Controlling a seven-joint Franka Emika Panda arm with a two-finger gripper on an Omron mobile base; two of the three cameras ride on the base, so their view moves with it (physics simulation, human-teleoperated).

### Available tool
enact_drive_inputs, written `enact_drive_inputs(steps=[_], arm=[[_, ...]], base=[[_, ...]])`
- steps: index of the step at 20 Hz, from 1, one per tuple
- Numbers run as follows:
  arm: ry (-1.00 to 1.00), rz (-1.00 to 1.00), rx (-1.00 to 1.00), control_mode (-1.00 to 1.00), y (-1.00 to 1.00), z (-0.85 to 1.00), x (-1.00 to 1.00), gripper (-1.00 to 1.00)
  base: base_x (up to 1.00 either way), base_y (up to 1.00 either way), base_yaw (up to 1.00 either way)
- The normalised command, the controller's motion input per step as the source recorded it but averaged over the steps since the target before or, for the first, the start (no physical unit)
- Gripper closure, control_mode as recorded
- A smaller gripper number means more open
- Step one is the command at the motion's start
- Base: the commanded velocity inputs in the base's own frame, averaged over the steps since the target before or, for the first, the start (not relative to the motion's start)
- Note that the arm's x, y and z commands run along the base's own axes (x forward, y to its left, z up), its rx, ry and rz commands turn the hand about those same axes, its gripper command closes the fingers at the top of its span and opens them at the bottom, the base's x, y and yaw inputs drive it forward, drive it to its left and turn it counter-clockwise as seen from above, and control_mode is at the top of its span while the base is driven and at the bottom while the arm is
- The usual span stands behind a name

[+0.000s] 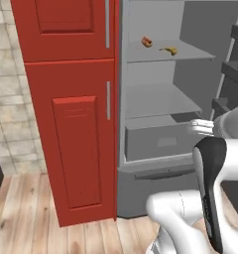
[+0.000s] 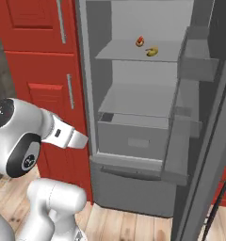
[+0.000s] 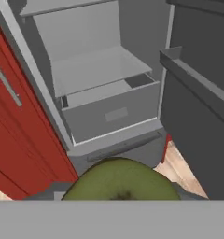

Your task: Pick up the kiwi and banana from the fridge and place one fruit on each plate on the dining counter.

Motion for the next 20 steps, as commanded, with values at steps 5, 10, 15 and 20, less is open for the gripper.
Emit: enact_drive_inputs(steps=[5,10,15,20], arm=[[0.00,0.00,0.00,1.00,0.00,0.00,0.00,1.00],[0.00,0.00,0.00,1.00,0.00,0.00,0.00,1.00],[0.00,0.00,0.00,1.00,0.00,0.00,0.00,1.00],[0.00,0.00,0.00,1.00,0.00,0.00,0.00,1.00]], base=[[-0.85,0.64,-0.16],[-0.95,0.31,-0.36],[-1.00,0.13,-0.45],[-1.00,0.00,-0.41]])
